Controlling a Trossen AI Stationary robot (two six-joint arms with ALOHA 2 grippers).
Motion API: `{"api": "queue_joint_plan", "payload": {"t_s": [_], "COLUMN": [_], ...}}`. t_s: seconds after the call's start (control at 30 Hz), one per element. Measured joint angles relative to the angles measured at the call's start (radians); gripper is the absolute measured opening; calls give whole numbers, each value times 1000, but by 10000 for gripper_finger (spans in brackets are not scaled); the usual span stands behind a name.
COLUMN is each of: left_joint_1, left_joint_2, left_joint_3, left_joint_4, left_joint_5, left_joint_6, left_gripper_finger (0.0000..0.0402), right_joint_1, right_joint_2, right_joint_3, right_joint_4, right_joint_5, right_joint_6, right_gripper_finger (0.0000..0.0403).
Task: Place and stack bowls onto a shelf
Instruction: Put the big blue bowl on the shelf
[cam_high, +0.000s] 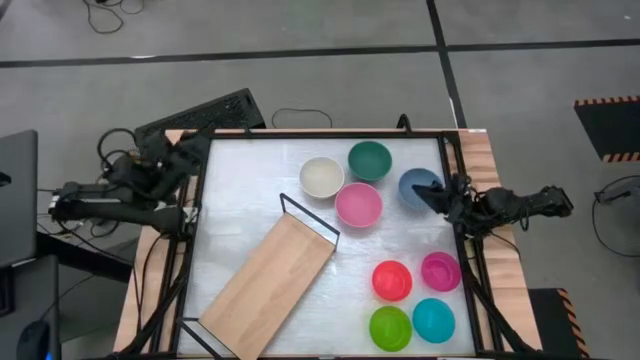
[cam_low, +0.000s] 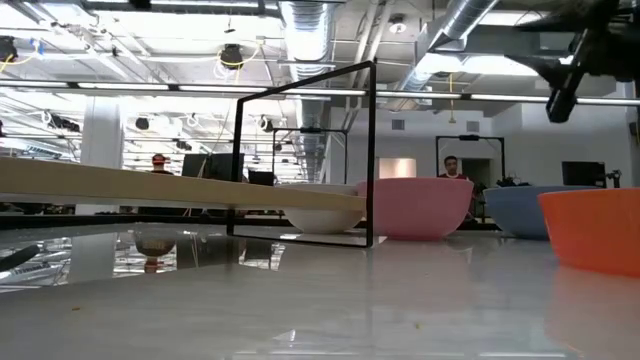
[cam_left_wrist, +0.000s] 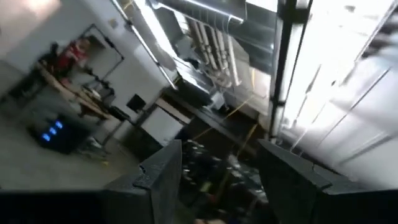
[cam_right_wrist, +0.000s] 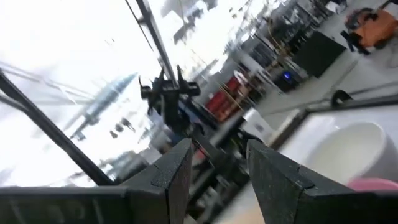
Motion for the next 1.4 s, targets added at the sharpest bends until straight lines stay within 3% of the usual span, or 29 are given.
{"api": "queue_joint_plan", "payload": {"t_s": [0.23,0.4,0.6,0.73,0.97,1.17,1.4], "left_joint_1": [16,32,68,71,71,71,71], "left_joint_2": [246,320,370,410,415,371,359], "left_joint_3": [218,375,555,606,627,627,627], "left_joint_4": [-3,-163,-582,-659,-863,-999,-1084], "left_joint_5": [116,124,199,264,253,345,427], "left_joint_6": [163,137,24,15,-32,-70,-102], "left_gripper_finger": [192,193,195,221,282,284,282], "right_joint_1": [-39,-66,-65,-65,-65,-65,-65], "right_joint_2": [0,20,173,345,635,812,971], "right_joint_3": [9,131,433,648,940,1062,1065], "right_joint_4": [91,56,-333,-608,-1017,-1399,-1685], "right_joint_5": [49,21,46,95,100,95,-39], "right_joint_6": [47,-127,-284,-367,-436,-305,-160], "right_gripper_finger": [180,180,180,190,254,265,265]}}
